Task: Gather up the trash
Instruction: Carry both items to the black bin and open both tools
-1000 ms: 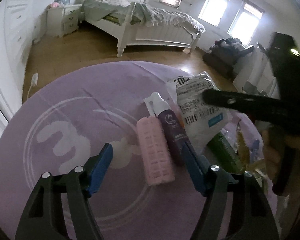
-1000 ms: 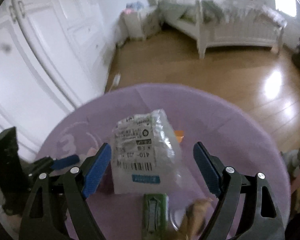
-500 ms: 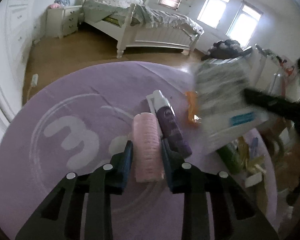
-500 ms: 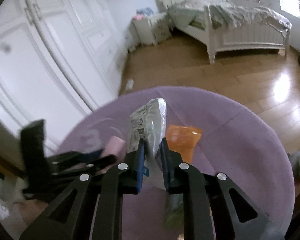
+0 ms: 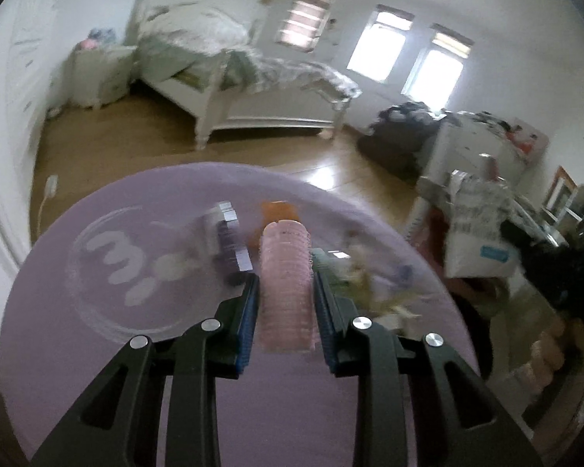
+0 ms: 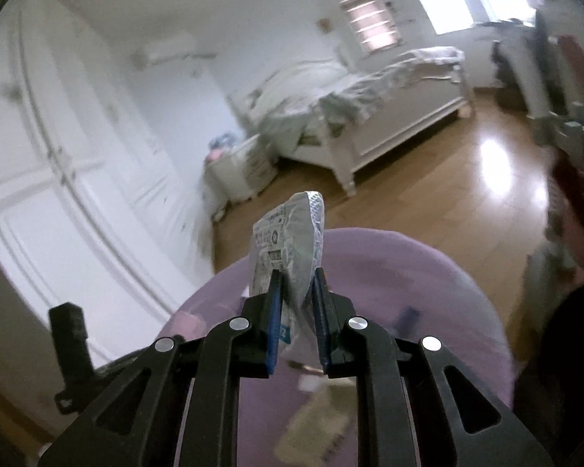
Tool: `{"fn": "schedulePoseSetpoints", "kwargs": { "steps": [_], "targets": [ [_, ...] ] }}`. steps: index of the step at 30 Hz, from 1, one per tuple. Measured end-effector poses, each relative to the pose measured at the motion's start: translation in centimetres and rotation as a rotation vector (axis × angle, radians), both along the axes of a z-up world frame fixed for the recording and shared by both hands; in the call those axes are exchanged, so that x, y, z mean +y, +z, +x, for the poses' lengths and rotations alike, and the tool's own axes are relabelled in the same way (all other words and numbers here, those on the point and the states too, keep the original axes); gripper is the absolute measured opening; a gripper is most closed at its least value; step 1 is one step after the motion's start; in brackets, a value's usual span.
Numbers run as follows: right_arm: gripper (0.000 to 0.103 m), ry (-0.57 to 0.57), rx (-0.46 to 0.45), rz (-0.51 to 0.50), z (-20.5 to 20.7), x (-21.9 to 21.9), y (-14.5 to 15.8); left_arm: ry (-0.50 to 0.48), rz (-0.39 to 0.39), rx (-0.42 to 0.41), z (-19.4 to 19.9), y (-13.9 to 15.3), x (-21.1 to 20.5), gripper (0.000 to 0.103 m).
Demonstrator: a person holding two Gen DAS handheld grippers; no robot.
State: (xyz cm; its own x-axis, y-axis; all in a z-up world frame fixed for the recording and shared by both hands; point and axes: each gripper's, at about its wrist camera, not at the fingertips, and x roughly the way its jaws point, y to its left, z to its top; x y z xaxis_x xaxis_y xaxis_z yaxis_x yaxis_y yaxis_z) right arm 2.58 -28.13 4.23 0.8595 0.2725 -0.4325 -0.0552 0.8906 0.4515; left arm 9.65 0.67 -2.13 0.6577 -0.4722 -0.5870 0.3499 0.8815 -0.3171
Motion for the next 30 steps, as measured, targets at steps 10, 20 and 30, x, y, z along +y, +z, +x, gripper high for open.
{"fn": "schedulePoseSetpoints", "kwargs": {
  "steps": [10, 20, 30],
  "targets": [
    [0.016, -0.197, -0.014, 0.022, -9.2, -10.1, -2.6, -0.263, 0.014, -0.017, -1.8, 0.7, -12.8, 0.028],
    [0.016, -0.475, 0.033, 0.052, -16.6, -21.8, -7.1, -0.509, -0.006, 0.010, -3.6, -0.8, -26.1, 0.028],
    [0.016, -0.606, 0.101, 0.077, -18.7, -27.6, -11.2, -0.655, 0.048, 0.071, -6.1, -4.5, -35.7, 0.028]
  ]
}}
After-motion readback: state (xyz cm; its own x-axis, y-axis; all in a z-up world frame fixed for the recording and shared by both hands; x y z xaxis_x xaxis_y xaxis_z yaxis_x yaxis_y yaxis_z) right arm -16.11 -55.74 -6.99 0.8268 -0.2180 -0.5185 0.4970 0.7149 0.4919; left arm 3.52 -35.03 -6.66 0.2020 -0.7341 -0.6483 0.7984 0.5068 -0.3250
